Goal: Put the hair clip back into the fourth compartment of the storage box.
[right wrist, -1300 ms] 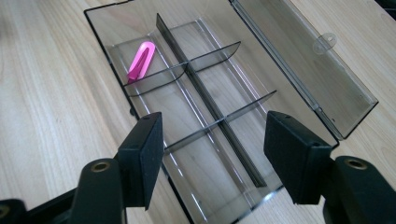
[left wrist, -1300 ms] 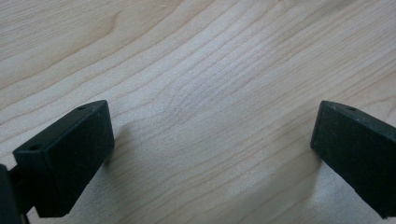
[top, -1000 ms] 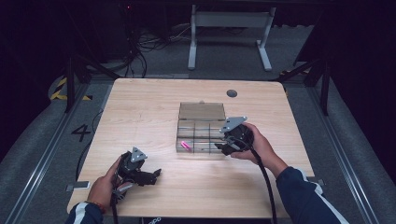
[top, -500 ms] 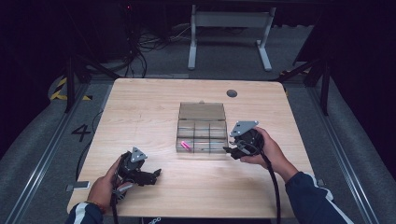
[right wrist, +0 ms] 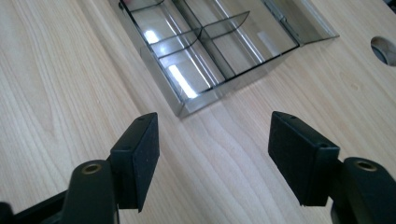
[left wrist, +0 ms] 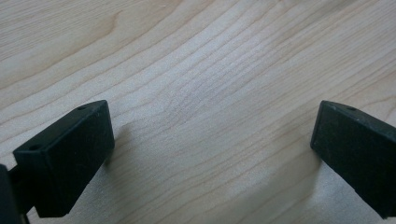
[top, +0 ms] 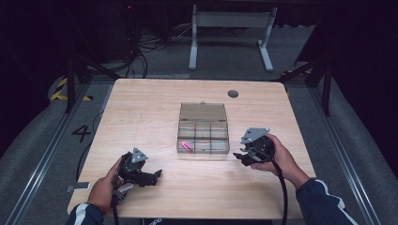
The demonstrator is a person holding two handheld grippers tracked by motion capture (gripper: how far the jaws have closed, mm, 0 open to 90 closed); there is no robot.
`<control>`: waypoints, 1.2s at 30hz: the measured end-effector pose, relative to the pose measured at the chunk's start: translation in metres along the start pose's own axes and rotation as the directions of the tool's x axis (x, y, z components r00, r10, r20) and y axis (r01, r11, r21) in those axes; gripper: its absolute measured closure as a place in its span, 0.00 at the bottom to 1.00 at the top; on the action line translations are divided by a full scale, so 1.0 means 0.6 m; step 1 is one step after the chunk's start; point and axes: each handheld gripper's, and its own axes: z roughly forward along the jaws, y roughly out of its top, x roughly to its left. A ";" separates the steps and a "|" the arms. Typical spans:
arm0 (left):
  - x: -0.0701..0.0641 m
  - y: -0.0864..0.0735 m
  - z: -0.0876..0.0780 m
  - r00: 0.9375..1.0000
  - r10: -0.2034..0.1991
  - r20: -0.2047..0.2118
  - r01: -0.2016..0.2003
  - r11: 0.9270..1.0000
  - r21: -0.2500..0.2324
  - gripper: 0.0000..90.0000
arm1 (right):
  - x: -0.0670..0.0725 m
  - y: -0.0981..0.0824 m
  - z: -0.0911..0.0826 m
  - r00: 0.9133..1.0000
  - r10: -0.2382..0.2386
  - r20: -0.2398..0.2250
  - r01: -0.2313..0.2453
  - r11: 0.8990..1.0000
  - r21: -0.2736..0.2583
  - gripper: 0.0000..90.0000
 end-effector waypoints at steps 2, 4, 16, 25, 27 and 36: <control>0.000 0.000 0.000 1.000 -0.001 0.000 0.001 1.000 -0.001 0.00 | 0.000 -0.007 -0.002 1.000 -0.006 0.004 0.006 1.000 0.008 0.38; 0.000 0.000 0.000 1.000 -0.001 0.000 0.001 1.000 0.000 0.00 | 0.002 -0.015 -0.004 1.000 0.001 0.004 -0.001 1.000 0.011 0.38; 0.000 0.000 0.000 1.000 0.000 0.000 0.000 1.000 0.000 0.00 | 0.005 -0.059 -0.021 0.999 0.026 0.018 -0.027 0.999 0.029 0.38; 0.000 0.000 0.001 1.000 -0.001 -0.003 0.001 1.000 -0.004 0.00 | 0.005 -0.099 -0.027 0.998 0.060 0.036 -0.061 0.997 0.049 0.37; 0.000 0.000 0.000 1.000 0.000 0.000 0.000 1.000 0.000 0.00 | 0.006 -0.109 -0.029 0.997 0.066 0.043 -0.068 0.996 0.049 0.37; 0.000 0.000 0.000 1.000 -0.001 0.000 0.001 1.000 0.000 0.00 | 0.006 -0.161 -0.041 0.992 0.112 0.055 -0.113 0.994 0.014 0.36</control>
